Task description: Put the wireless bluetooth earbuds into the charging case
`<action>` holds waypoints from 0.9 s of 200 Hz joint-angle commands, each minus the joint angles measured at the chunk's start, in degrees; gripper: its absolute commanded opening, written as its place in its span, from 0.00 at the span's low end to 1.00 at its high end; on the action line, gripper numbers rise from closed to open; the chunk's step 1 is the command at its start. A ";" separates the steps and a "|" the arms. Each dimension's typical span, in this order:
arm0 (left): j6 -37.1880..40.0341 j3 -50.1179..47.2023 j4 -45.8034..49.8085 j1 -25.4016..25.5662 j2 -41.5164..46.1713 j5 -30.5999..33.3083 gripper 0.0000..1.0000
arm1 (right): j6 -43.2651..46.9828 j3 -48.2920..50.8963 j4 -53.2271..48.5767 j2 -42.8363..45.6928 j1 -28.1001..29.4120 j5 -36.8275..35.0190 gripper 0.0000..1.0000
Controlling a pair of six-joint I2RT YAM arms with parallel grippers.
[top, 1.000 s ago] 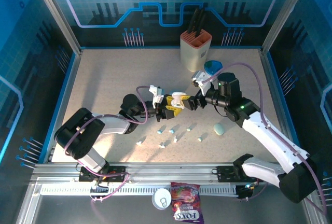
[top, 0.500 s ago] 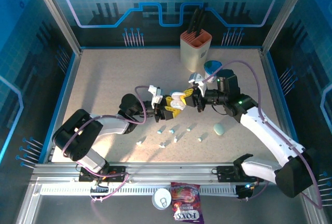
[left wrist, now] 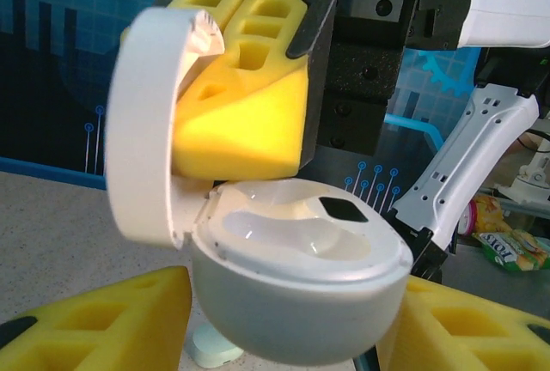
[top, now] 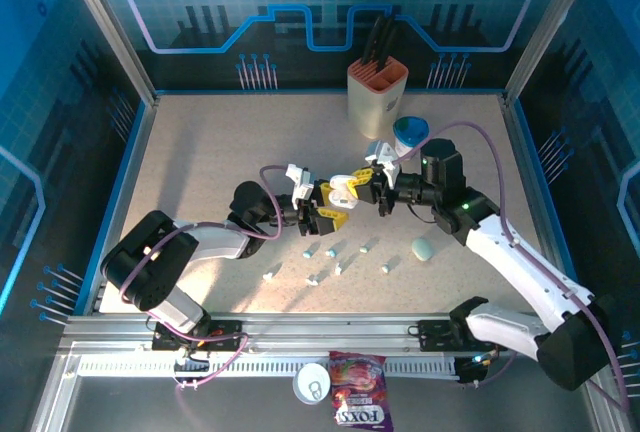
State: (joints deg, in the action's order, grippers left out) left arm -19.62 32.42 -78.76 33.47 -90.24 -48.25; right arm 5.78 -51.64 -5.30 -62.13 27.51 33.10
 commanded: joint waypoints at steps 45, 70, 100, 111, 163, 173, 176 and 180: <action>-0.89 -0.35 -1.58 -0.10 1.70 1.86 0.57 | 1.87 0.92 1.79 1.05 1.57 -2.38 0.00; -1.23 -0.32 -1.57 -0.08 1.89 2.24 0.57 | 2.98 0.70 0.35 0.61 2.24 -2.16 0.00; -1.71 -0.47 -1.57 -0.08 2.21 2.32 0.58 | 3.24 0.90 0.44 0.39 2.63 -3.19 0.00; -1.65 -0.66 -1.57 -0.08 2.37 2.32 0.57 | 3.04 0.92 0.70 0.51 2.72 -3.47 0.00; -1.84 -1.04 -1.57 -0.08 2.67 2.22 0.42 | 3.44 0.92 0.21 0.60 2.98 -3.58 0.00; -1.79 -1.04 -1.57 -0.09 2.70 2.35 0.41 | 3.52 0.92 0.16 0.60 3.05 -3.82 0.00; -1.80 -1.04 -1.57 -0.10 2.70 2.36 0.40 | 3.57 0.92 0.03 0.64 3.14 -3.88 0.00; -1.79 -1.05 -1.57 -0.14 2.69 2.23 0.39 | 3.70 0.92 -0.05 0.69 3.17 -3.93 0.00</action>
State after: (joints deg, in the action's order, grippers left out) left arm -21.08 32.12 -78.74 33.47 -88.86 -46.30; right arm 8.01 -51.35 -5.08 -61.98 29.63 29.08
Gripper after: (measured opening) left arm 0.412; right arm 0.077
